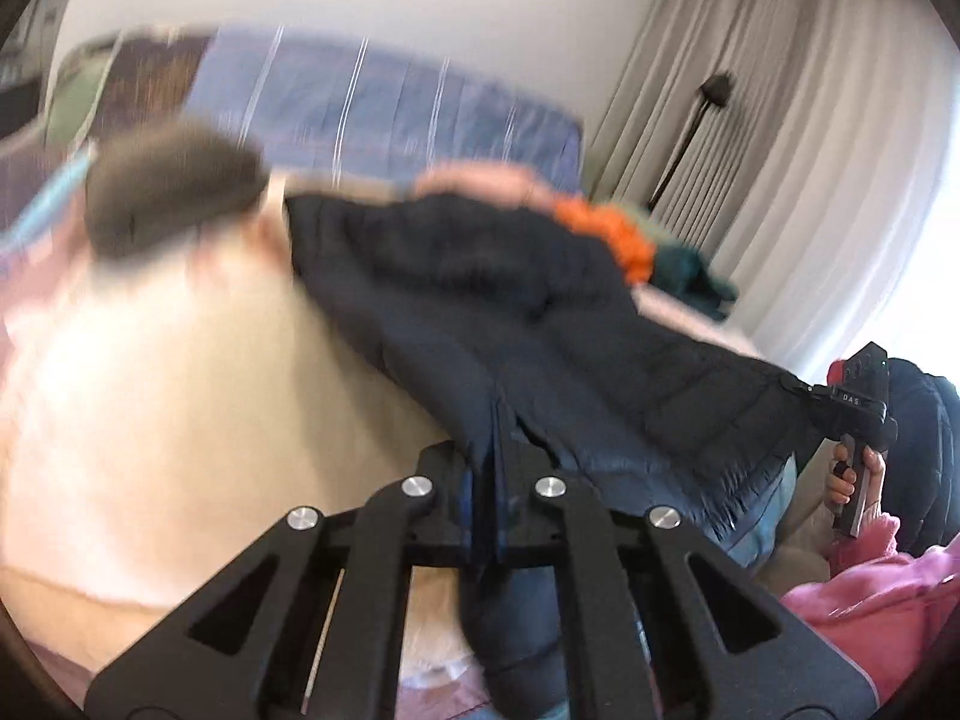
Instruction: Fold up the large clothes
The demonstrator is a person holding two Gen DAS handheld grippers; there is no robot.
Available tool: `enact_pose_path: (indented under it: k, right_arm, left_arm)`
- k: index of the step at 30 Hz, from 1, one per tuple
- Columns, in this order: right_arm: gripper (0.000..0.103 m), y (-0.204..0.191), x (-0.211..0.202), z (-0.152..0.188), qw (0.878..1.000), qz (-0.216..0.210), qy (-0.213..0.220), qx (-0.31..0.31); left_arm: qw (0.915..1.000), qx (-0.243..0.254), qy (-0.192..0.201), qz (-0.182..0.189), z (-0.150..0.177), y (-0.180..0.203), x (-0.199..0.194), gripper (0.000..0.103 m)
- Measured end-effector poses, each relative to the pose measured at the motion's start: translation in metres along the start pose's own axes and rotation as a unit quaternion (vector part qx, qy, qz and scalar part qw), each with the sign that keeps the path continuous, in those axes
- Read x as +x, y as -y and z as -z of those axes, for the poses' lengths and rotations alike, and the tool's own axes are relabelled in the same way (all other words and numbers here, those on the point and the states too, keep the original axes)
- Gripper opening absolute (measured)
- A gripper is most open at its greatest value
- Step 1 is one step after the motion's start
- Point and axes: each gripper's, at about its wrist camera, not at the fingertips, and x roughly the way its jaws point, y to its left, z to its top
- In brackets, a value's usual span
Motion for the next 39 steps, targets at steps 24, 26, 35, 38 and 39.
enact_pose_path:
  k: [24, 26, 35, 38, 39]
  right_arm:
    - [0.005, -0.022, 0.094, -0.121, 0.986, 0.128, 0.071, -0.081]
    - [0.005, -0.006, 0.124, -0.130, 0.986, 0.145, 0.054, -0.070]
    - [0.071, 0.050, 0.184, -0.129, 0.981, 0.192, 0.017, -0.006]
    - [0.080, 0.033, 0.158, -0.130, 0.979, 0.191, 0.053, -0.046]
    - [0.082, 0.027, 0.150, -0.131, 0.978, 0.187, 0.062, -0.062]
  left_arm:
    - [0.9892, 0.013, 0.049, -0.137, -0.124, -0.024, 0.068, 0.005]
    - [0.9879, 0.009, 0.030, -0.152, -0.130, -0.037, 0.099, 0.009]
    - [0.9750, -0.003, -0.018, -0.222, -0.124, -0.086, 0.182, 0.063]
    - [0.9737, 0.000, 0.007, -0.228, -0.128, -0.088, 0.161, 0.068]
    - [0.9729, 0.002, 0.016, -0.231, -0.131, -0.086, 0.153, 0.069]
